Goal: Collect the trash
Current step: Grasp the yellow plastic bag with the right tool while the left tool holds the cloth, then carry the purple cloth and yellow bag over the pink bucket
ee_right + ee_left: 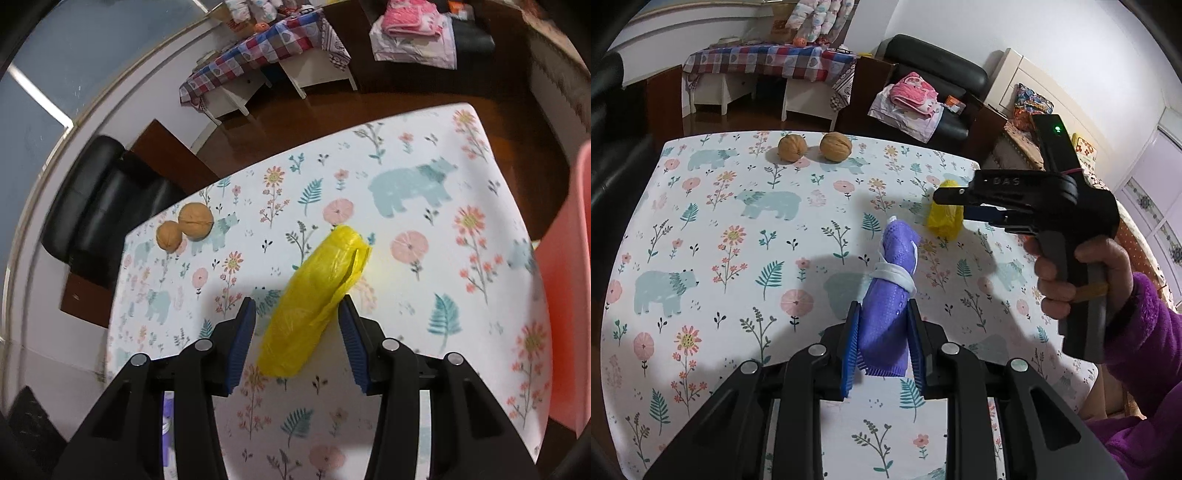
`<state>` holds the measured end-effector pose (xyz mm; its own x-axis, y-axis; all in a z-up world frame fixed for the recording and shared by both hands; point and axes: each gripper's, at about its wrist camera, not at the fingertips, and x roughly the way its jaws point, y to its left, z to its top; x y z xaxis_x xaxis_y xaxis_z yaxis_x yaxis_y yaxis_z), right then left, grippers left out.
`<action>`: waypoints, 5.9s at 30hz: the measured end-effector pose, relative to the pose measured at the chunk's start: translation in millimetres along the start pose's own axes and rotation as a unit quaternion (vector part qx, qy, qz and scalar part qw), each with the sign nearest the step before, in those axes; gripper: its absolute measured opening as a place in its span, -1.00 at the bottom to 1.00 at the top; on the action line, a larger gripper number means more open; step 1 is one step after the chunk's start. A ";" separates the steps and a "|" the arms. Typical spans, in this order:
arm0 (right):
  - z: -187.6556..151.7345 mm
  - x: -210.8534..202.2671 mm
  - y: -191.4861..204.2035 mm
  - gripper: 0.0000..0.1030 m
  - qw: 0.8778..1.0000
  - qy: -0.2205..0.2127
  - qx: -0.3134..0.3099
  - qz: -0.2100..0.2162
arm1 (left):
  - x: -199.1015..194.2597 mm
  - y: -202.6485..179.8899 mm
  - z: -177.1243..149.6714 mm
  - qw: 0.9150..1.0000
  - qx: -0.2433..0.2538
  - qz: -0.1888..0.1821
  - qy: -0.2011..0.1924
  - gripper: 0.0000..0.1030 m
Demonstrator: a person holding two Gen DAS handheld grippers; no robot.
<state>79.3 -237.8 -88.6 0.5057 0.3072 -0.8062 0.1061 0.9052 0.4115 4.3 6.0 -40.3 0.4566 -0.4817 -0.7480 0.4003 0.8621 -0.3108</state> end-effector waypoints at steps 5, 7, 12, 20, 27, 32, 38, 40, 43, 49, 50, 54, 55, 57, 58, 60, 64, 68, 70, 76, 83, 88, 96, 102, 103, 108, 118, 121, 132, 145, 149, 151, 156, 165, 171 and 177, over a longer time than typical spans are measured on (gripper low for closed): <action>-9.6 4.3 19.6 -0.08 0.996 -0.019 -0.067 -0.051 | 2.1 5.5 -1.0 1.000 -0.012 0.009 0.005 -0.55; -13.9 5.1 23.8 -0.09 0.995 -0.022 -0.087 -0.052 | 2.9 7.3 -1.5 1.000 -0.017 0.012 0.006 -0.55; -23.1 2.6 27.0 -0.49 0.992 -0.026 -0.112 -0.054 | 3.5 8.1 -0.6 0.999 -0.024 0.021 0.006 -0.55; -38.8 -14.4 31.9 -0.68 0.990 -0.029 -0.130 -0.041 | 1.9 1.1 2.3 0.999 -0.027 0.035 0.001 -0.55; -61.7 -39.4 34.4 -0.68 0.990 -0.030 -0.137 -0.021 | 0.7 -9.6 12.1 0.998 -0.032 0.056 -0.008 -0.55; -72.5 -54.0 31.5 -0.68 0.990 -0.033 -0.133 -0.013 | 2.8 -19.8 16.8 0.997 -0.030 0.071 -0.011 -0.55; -83.1 -60.2 28.3 -0.68 0.991 -0.027 -0.131 -0.007 | 5.2 -29.7 18.5 0.996 -0.028 0.085 -0.008 -0.55; -86.7 -62.0 28.1 -0.68 0.991 -0.026 -0.133 -0.004 | 5.9 -31.8 18.6 0.996 -0.027 0.090 -0.008 -0.55; -90.9 -65.2 28.8 -0.68 0.990 -0.026 -0.138 -0.001 | 6.7 -35.5 18.9 0.995 -0.027 0.098 -0.007 -0.55; -97.8 -75.0 25.3 -0.68 0.990 -0.030 -0.140 0.002 | 7.4 -44.9 19.8 0.993 -0.023 0.112 -0.009 -0.55; -98.0 -76.5 24.7 -0.68 0.990 -0.031 -0.140 0.003 | 7.7 -46.6 20.0 0.993 -0.022 0.114 -0.009 -0.55; -101.0 -84.7 20.9 -0.68 0.990 -0.038 -0.138 0.004 | 8.2 -54.8 20.8 0.993 -0.017 0.118 -0.010 -0.55; -102.2 -87.9 19.2 -0.68 0.990 -0.040 -0.137 0.005 | 8.3 -56.8 21.2 0.993 -0.015 0.119 -0.010 -0.55; -101.8 -91.4 16.9 -0.68 0.990 -0.043 -0.136 0.005 | 8.5 -61.7 21.9 0.993 -0.011 0.120 -0.011 -0.55; -102.5 -93.7 15.4 -0.68 0.990 -0.045 -0.135 0.005 | 8.5 -63.9 22.2 0.993 -0.009 0.121 -0.012 -0.55; -103.6 -97.3 13.0 -0.68 0.990 -0.048 -0.133 0.006 | 8.6 -69.9 23.0 0.992 -0.004 0.122 -0.013 -0.55; -106.4 -106.6 6.1 -0.68 0.990 -0.056 -0.128 0.006 | 10.1 -81.6 23.7 0.992 0.007 0.124 -0.015 -0.54; -108.4 -113.4 -1.5 -0.68 0.991 -0.062 -0.120 0.006 | 12.0 -94.1 24.1 0.992 0.017 0.123 -0.015 -0.54; -109.0 -117.3 -5.6 -0.68 0.991 -0.066 -0.115 0.006 | 13.0 -100.0 24.6 0.992 0.023 0.122 -0.014 -0.54; -110.2 -129.7 -18.2 -0.68 0.991 -0.081 -0.104 0.003 | 15.1 -119.3 26.7 0.992 0.039 0.119 -0.017 -0.54; -113.2 -140.7 -27.8 -0.68 0.991 -0.098 -0.095 -0.007 | 18.0 -139.8 29.7 0.992 0.059 0.111 -0.020 -0.54; -112.3 -149.3 -37.6 -0.68 0.989 -0.117 -0.084 -0.017 | 21.0 -152.2 30.9 0.992 0.073 0.103 -0.021 -0.54; -108.3 -161.4 -48.4 -0.68 0.984 -0.151 -0.077 -0.048 | 25.6 -168.2 34.8 0.991 0.091 0.094 -0.023 -0.54; -103.7 -170.9 -61.0 -0.68 0.982 -0.164 -0.064 -0.062 | 28.5 -184.2 41.4 0.990 0.106 0.083 -0.030 -0.54; -102.5 -173.6 -65.0 -0.68 0.982 -0.168 -0.058 -0.065 | 29.0 -187.0 42.2 0.990 0.108 0.081 -0.031 -0.54; -100.1 -182.3 -80.1 -0.68 0.979 -0.181 -0.036 -0.082 | 31.8 -201.7 47.4 0.989 0.122 0.071 -0.036 -0.54; -101.2 -195.9 -107.3 -0.68 0.976 -0.197 -0.004 -0.097 | 37.4 -229.9 55.1 0.986 0.149 0.058 -0.043 -0.54; -101.5 -199.8 -112.8 -0.68 0.974 -0.202 0.001 -0.101 | 38.8 -239.7 57.4 0.985 0.156 0.053 -0.045 -0.54; -102.3 -210.9 -135.5 -0.68 0.969 -0.215 0.021 -0.116 | 50.3 -274.3 61.9 0.981 0.187 0.037 -0.047 -0.54; -103.2 -216.0 -155.7 -0.67 0.969 -0.215 0.034 -0.116 | 73.7 -298.7 63.1 0.977 0.208 0.035 -0.035 -0.54; -102.4 -215.6 -162.2 -0.67 0.969 -0.213 0.034 -0.118 | 82.3 -304.6 62.8 0.976 0.213 0.036 -0.031 -0.54; -101.8 -214.9 -163.1 -0.68 0.969 -0.212 0.034 -0.119 | 85.7 -307.8 62.2 0.976 0.215 0.036 -0.029 -0.54; -97.7 -212.5 -168.2 -0.67 0.970 -0.208 0.033 -0.122 | 99.2 -311.9 62.3 0.976 0.216 0.034 -0.020 -0.54; -92.7 -206.4 -172.1 -0.68 0.970 -0.203 0.030 -0.128 | 119.7 -315.6 62.9 0.975 0.218 0.038 -0.006 -0.54; -89.9 -202.6 -176.7 -0.68 0.971 -0.199 0.031 -0.131 | 130.7 -316.4 62.9 0.975 0.220 0.041 0.002 -0.53; -86.3 -197.7 -179.0 -0.68 0.971 -0.193 0.032 -0.136 | 143.5 -316.2 65.3 0.976 0.214 0.040 0.014 -0.53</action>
<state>-113.5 -435.3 -39.5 0.7335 -0.0853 -0.6743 0.3278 0.9135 0.2410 -4.9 -345.9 -11.1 0.4805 -0.4061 -0.7773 0.6618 0.7495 0.0175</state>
